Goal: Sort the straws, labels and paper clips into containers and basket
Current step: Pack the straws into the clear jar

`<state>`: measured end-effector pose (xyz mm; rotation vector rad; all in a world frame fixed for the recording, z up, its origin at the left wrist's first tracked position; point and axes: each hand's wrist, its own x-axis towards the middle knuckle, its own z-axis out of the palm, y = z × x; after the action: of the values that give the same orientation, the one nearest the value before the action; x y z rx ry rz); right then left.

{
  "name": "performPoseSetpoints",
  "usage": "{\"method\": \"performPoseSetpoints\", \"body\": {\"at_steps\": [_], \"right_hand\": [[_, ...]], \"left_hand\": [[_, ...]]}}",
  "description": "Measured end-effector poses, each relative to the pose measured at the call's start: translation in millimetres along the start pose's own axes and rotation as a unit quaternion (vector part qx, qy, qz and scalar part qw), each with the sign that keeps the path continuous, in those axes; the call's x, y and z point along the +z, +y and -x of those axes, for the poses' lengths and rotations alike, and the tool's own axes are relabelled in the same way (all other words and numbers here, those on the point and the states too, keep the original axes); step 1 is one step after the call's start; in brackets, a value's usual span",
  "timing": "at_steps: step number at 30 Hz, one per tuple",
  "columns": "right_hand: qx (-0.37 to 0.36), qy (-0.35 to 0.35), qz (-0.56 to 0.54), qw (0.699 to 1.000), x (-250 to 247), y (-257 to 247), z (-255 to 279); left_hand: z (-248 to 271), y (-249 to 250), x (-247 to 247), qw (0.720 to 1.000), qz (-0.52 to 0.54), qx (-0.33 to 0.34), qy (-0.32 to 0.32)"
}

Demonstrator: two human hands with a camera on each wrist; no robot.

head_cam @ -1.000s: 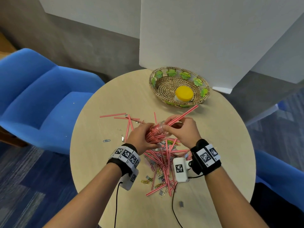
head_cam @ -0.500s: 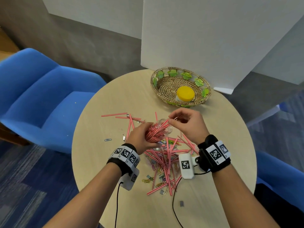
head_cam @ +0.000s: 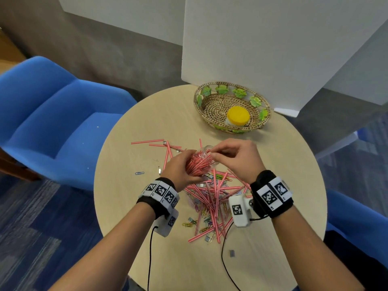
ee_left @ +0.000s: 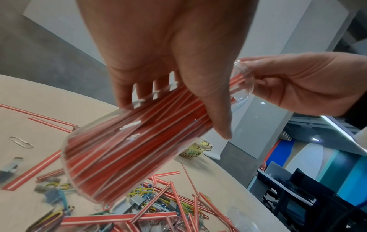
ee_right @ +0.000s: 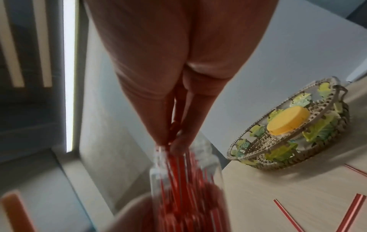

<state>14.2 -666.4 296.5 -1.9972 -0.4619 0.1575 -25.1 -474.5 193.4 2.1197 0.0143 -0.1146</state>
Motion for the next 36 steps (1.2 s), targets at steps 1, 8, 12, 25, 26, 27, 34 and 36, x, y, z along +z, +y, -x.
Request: {"method": "performPoseSetpoints", "body": {"at_steps": [1,8,12,25,26,27,34,36], "right_hand": [[-0.003,0.005,0.022,1.0,5.7,1.2,0.4],[0.008,-0.046,0.033,0.998,20.8,6.7,5.9],[0.17,0.083,-0.015,0.982,10.3,29.5,16.6],[0.422,-0.087,0.314,0.846,95.4,113.8,53.2],[0.42,-0.098,0.324,0.842,97.1,114.4,51.3],[0.419,-0.105,0.331,0.839,98.8,115.0,49.7],[0.418,-0.12,0.316,0.843,91.2,116.9,47.9],[0.411,-0.135,0.294,0.852,81.8,119.1,49.4]], "left_hand": [[0.7,1.2,0.9,1.0,-0.002,0.004,0.002],[8.7,-6.9,5.0,1.0,0.007,-0.003,-0.006],[18.4,-9.9,-0.1,0.999,0.019,-0.02,0.016],[38.0,-18.4,1.8,0.998,0.004,-0.062,0.019],[38.4,-19.0,1.4,0.998,0.004,-0.064,0.017],[38.7,-19.1,0.8,0.998,0.006,-0.066,0.016],[37.1,-21.0,-4.4,0.998,0.015,-0.066,0.017],[38.0,-22.1,-6.3,0.997,0.015,-0.07,0.017]]}}
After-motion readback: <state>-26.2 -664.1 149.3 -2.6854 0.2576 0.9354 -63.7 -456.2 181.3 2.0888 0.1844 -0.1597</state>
